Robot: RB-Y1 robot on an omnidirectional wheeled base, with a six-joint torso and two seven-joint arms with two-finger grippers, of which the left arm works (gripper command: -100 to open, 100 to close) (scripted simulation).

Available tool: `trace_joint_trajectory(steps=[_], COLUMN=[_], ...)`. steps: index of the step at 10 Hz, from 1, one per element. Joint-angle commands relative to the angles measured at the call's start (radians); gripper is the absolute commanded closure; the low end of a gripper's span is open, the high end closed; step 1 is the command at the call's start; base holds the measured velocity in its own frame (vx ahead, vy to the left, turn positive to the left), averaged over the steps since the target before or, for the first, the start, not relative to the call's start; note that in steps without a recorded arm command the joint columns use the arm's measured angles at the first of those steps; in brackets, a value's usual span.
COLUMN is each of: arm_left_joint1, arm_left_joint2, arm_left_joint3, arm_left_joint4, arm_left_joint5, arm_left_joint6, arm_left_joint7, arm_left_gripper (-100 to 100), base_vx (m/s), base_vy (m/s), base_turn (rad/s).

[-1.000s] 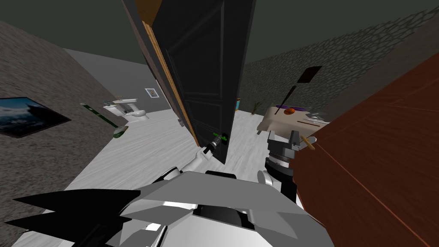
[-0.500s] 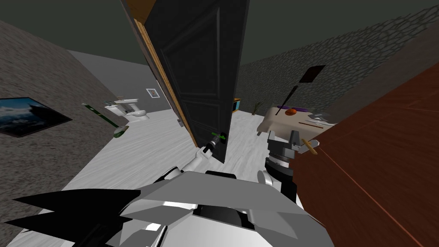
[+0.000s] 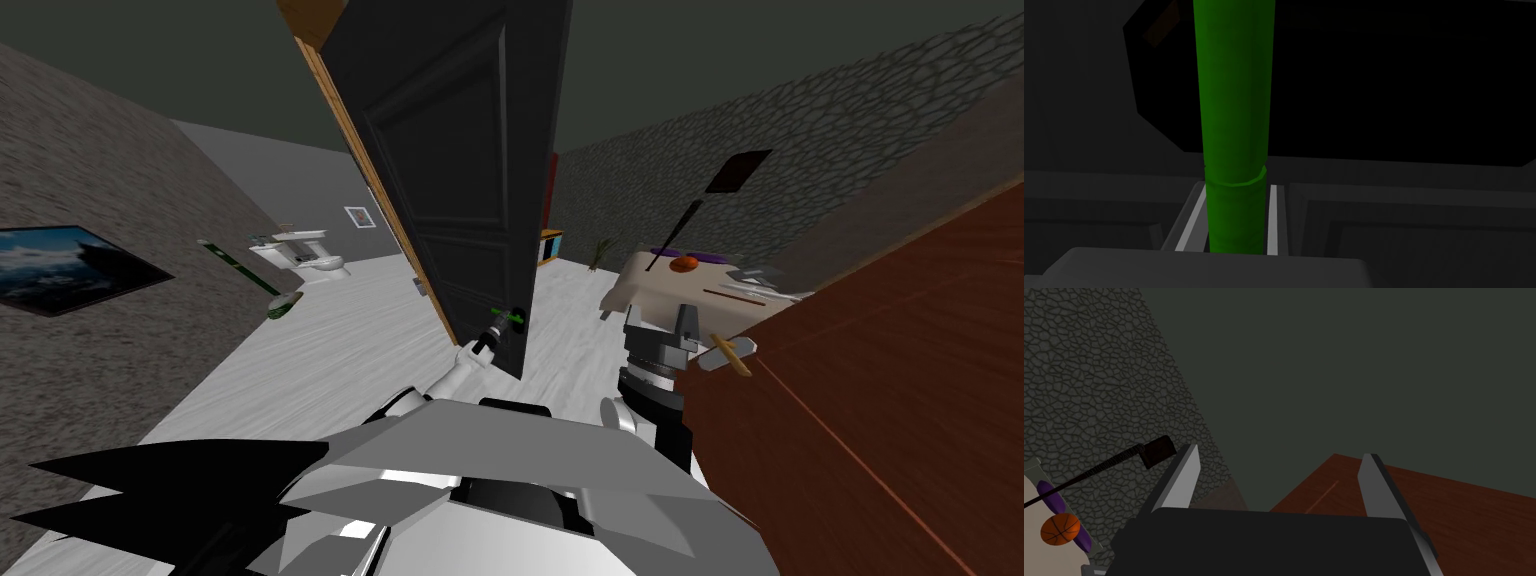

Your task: Push the door open

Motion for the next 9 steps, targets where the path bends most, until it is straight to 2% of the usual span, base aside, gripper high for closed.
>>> trace_joint_trajectory(steps=[1,5,6,8,9], arm_left_joint1=[-0.005,-0.014,-0.014,-0.022,-0.024], arm_left_joint2=[0.004,-0.010,-0.010,-0.022,-0.024], arm_left_joint3=[0.036,0.084,0.084,0.125,0.132], arm_left_joint4=[-0.007,0.019,0.019,0.042,0.046], arm_left_joint5=[0.001,0.000,0.000,0.000,-0.001], arm_left_joint6=[0.002,0.002,0.002,0.002,0.002], arm_left_joint7=[-0.012,-0.028,-0.028,-0.042,-0.045], arm_left_gripper=[100,100,100,100,100], base_vx=[0.076,0.084,0.058,0.093,0.102], base_vy=[-0.102,-0.103,-0.066,-0.128,-0.153], base_turn=[0.036,0.034,0.027,0.046,0.048])
